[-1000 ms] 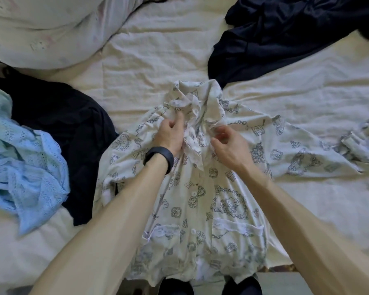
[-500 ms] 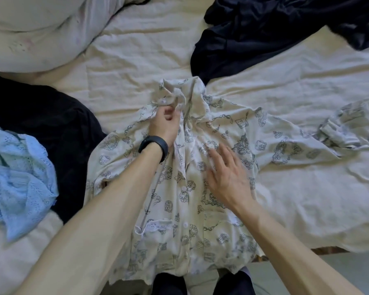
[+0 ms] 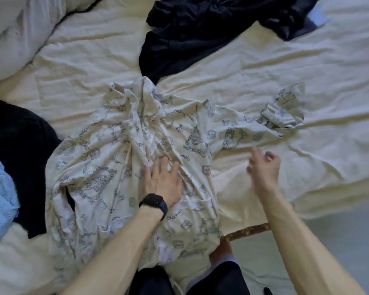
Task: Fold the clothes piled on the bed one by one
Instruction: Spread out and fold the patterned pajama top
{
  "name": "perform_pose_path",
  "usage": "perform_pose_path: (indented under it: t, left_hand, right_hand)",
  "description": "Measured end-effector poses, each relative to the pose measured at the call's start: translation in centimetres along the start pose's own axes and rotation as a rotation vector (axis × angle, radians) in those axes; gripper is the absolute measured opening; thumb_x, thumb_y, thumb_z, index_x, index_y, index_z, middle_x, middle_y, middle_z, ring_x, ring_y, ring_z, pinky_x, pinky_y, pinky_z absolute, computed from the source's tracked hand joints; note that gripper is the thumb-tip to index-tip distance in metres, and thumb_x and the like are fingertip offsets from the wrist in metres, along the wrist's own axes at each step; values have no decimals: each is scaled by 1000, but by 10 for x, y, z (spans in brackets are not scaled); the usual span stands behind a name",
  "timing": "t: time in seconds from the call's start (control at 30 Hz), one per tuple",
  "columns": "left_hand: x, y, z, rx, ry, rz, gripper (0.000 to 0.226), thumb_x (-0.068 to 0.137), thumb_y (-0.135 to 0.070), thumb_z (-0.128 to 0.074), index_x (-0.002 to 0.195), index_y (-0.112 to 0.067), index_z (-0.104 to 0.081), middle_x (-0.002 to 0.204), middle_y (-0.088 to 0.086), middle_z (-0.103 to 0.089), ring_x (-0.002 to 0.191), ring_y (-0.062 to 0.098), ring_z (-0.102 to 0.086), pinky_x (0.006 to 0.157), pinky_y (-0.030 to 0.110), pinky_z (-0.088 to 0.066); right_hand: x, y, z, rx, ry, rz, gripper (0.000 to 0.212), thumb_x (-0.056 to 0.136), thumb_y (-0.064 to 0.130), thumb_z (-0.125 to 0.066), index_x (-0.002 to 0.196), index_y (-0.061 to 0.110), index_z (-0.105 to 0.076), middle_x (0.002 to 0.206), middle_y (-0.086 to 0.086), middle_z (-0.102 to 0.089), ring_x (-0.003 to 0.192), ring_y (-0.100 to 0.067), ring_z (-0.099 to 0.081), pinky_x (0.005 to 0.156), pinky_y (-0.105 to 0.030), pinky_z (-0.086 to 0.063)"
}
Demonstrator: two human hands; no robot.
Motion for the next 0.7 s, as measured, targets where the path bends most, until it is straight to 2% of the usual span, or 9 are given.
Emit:
perform_pose_path:
  t: [0.07, 0.17, 0.23, 0.27, 0.33, 0.4, 0.53, 0.63, 0.7]
  left_hand:
    - [18, -27, 20, 46, -92, -6, 55, 96, -42, -38, 148, -25, -30, 163, 12, -18, 152, 33, -9, 118, 60, 2]
    - [58, -82, 45, 75, -138, -128, 60, 99, -45, -33, 154, -31, -15, 167, 5, -1, 154, 29, 4, 118, 57, 11]
    - [84, -118, 61, 28, -137, -181, 63, 100, -49, -36, 154, -36, -5, 168, 4, 6, 154, 27, 6, 119, 54, 10]
    - [94, -135, 69, 11, -143, -203, 65, 100, -52, -39, 154, -38, -5, 168, 4, 6, 154, 27, 4, 120, 52, 9]
    - [112, -169, 84, 16, -137, -261, 73, 94, -58, -48, 154, -40, -12, 167, 5, -4, 154, 27, -4, 121, 52, 6]
    - [126, -200, 97, 51, -116, -315, 79, 86, -60, -61, 152, -39, -21, 159, 8, -26, 148, 28, -21, 121, 51, -2]
    - [151, -245, 112, 64, -92, -309, 66, 82, -47, -65, 142, -35, -39, 131, 1, -53, 122, 25, -48, 106, 42, -31]
    - [168, -269, 112, -8, -20, -234, 49, 80, -50, -64, 125, -35, -53, 120, -2, -59, 110, 24, -54, 92, 39, -46]
    - [176, -288, 111, 5, 6, -250, 40, 82, -56, -63, 117, -37, -57, 113, -3, -60, 103, 23, -56, 87, 40, -51]
  right_hand:
    - [44, 28, 16, 276, -76, -64, 54, 83, 21, -83, 121, 10, -47, 106, -12, -63, 80, -20, -66, 63, -29, -52]
    - [91, 70, 28, 322, -72, -88, 69, 77, 12, -87, 132, 4, -46, 128, -19, -62, 112, -32, -68, 84, -40, -57]
    - [112, 91, 34, 284, -9, -109, 61, 81, 8, -83, 131, 2, -48, 126, -18, -63, 108, -31, -69, 88, -44, -59]
    - [118, 102, 33, 285, 78, -124, 47, 84, 5, -79, 123, 1, -55, 117, -17, -67, 97, -28, -72, 82, -42, -62]
    - [126, 123, 47, 298, 187, -153, 9, 89, 6, -69, 93, 9, -62, 84, -7, -64, 55, -14, -64, 49, -25, -53]
    - [140, 138, 79, 360, 162, -179, 19, 93, 11, -61, 77, 17, -52, 66, 1, -47, 37, -6, -44, 35, -17, -33]
    - [150, 172, 141, 719, 178, -120, 16, 96, 20, -61, 81, 16, -56, 69, 3, -63, 61, -12, -68, 52, -20, -50]
    - [168, 172, 169, 432, 135, 6, 7, 93, 20, -64, 97, 15, -61, 90, -1, -68, 74, -16, -69, 63, -28, -53]
    - [186, 157, 187, 134, 20, 88, 28, 86, 12, -67, 113, 16, -59, 108, -5, -64, 82, -13, -62, 72, -32, -53]
Point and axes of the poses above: each hand's wrist, its own x-axis towards the middle knuckle, its own z-axis out of the back of the hand, y = z × x, the point moved 9 cm from there along x, towards the middle knuckle
